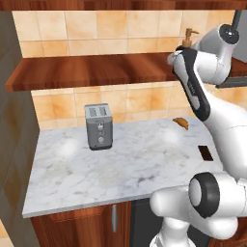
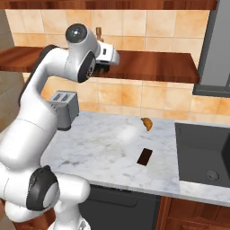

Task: Open the cabinet. Pick the soap dispenser and place it next to the sink. Then close the cabinet.

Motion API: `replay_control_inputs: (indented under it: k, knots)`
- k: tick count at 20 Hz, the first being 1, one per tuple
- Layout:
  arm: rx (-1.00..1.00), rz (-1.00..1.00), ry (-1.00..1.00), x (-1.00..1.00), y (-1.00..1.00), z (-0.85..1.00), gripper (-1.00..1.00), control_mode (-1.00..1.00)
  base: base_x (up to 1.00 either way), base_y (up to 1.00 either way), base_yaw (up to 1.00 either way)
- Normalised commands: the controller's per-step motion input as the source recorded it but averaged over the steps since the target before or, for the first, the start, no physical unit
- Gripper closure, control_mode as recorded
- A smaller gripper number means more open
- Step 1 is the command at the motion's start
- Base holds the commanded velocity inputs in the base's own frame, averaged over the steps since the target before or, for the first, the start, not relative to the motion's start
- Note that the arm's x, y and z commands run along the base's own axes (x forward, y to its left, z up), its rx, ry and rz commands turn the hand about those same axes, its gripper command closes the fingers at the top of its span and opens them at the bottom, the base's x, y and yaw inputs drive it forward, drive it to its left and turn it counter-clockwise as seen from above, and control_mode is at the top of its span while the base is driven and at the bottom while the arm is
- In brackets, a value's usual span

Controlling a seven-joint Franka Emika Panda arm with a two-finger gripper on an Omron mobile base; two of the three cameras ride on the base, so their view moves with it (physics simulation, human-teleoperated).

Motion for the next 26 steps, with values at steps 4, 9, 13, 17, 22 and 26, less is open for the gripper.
replay_control_inputs:
  k: [4, 9, 13, 17, 22, 26]
  knots:
    - [0.0, 0.0, -0.08, -1.0, 0.0, 0.0, 1.0, -1.0, 0.0, 0.0, 0.0]
    - [0.0, 0.0, -0.05, -1.0, 0.0, 0.0, 1.0, -1.0, 0.0, 0.0, 0.0]
    - [0.0, 0.0, -0.01, -1.0, 0.0, 0.0, 1.0, -1.0, 0.0, 0.0, 0.0]
    - [0.0, 0.0, -0.01, -1.0, 0.0, 0.0, 1.0, -1.0, 0.0, 0.0, 0.0]
    - [0.0, -0.04, 0.0, -0.83, -0.16, -0.08, 1.0, -1.0, 0.0, 0.0, 0.0]
    - [-0.02, -0.16, 0.0, -0.38, -0.61, -0.26, 1.0, -1.0, 0.0, 0.0, 0.0]
